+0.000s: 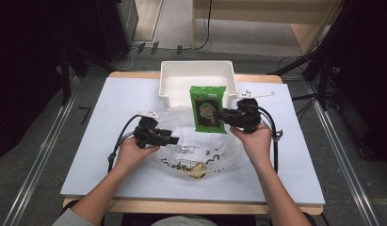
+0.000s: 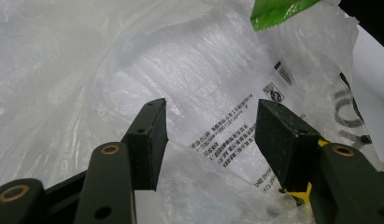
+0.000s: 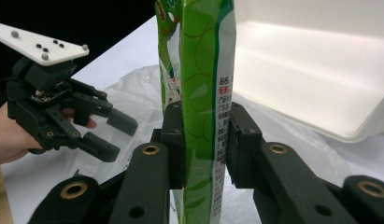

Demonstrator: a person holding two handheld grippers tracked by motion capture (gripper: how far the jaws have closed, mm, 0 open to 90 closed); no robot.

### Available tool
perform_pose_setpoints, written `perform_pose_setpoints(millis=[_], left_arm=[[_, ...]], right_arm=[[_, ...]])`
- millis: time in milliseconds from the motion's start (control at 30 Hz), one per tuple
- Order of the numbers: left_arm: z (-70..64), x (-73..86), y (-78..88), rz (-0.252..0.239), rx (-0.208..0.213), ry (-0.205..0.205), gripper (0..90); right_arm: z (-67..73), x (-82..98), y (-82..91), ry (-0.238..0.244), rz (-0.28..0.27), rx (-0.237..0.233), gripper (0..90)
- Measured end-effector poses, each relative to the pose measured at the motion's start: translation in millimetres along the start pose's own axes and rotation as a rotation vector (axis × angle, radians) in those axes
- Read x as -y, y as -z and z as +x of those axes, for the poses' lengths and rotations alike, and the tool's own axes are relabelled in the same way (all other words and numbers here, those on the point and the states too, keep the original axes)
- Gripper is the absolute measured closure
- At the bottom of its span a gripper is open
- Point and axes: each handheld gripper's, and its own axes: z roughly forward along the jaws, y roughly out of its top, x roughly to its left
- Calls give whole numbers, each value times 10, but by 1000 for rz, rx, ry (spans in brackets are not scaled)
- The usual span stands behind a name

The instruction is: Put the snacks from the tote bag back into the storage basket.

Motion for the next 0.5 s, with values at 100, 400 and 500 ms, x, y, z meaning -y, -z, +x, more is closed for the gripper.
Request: perform_pose_setpoints(millis=[100,400,500], left_arm=[[-10,2,-7,1,-3,-1,451],[-3,8,-22,8,-3,4,451],[8,8,-9,0,-6,7,451]], right_arm=[[-6,-61,4,5,0,0,736],[-42,-253,3,9,-9,-3,736],[-53,-304,5,16,1,7,736]])
